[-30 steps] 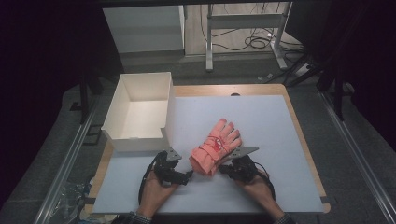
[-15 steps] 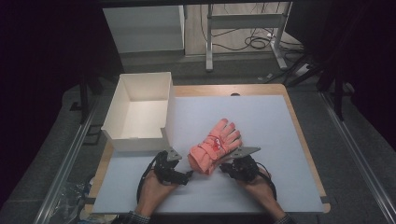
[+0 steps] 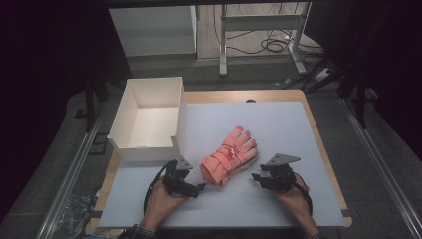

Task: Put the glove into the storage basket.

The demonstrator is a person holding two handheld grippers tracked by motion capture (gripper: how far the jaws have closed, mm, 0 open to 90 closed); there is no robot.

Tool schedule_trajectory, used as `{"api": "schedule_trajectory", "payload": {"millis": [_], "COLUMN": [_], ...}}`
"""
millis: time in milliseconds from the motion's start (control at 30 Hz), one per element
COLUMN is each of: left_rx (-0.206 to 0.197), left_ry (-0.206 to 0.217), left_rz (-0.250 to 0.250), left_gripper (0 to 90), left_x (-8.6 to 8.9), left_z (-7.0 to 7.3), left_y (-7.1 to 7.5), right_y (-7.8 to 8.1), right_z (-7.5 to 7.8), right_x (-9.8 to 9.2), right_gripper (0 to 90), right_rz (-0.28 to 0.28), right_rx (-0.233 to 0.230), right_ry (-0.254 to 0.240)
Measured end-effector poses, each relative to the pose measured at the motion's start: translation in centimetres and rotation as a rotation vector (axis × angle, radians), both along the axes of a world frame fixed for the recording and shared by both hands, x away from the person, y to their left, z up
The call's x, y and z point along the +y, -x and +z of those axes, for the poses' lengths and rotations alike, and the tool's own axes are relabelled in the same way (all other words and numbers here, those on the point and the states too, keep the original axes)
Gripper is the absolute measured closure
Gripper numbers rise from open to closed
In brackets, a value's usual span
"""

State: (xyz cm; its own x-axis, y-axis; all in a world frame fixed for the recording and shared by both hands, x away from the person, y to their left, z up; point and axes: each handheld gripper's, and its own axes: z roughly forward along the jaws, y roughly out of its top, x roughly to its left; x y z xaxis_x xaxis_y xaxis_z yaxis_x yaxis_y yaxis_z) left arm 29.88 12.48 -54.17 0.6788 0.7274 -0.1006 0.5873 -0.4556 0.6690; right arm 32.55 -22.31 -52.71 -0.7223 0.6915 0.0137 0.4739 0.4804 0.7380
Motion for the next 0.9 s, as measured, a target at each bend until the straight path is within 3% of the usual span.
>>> {"api": "schedule_trajectory", "payload": {"millis": [267, 500, 600, 900], "left_rx": [0.027, 0.037, 0.038, 0.063], "left_ry": [0.044, 0.018, 0.000, -0.008], "left_rz": [-0.040, -0.085, -0.107, -0.149], "left_gripper": [1.9, 0.5, 0.0, 0.0], "left_x": [0.3, -0.4, -1.0, -2.3], "left_z": [1.6, 3.7, 4.7, 7.3], "left_y": [0.2, -0.1, -0.3, -1.0], "right_y": [-0.6, -1.3, -1.5, -1.4], "right_z": [0.0, -0.2, -0.3, -0.4], "right_x": [-2.6, -4.2, -4.3, -4.2], "right_gripper": [27.0, 19.2, 15.4, 14.0], "right_rz": [-0.093, -0.152, -0.156, -0.155], "right_rx": [-0.026, -0.038, -0.017, -0.025], "right_ry": [0.023, 0.055, 0.051, 0.067]}}
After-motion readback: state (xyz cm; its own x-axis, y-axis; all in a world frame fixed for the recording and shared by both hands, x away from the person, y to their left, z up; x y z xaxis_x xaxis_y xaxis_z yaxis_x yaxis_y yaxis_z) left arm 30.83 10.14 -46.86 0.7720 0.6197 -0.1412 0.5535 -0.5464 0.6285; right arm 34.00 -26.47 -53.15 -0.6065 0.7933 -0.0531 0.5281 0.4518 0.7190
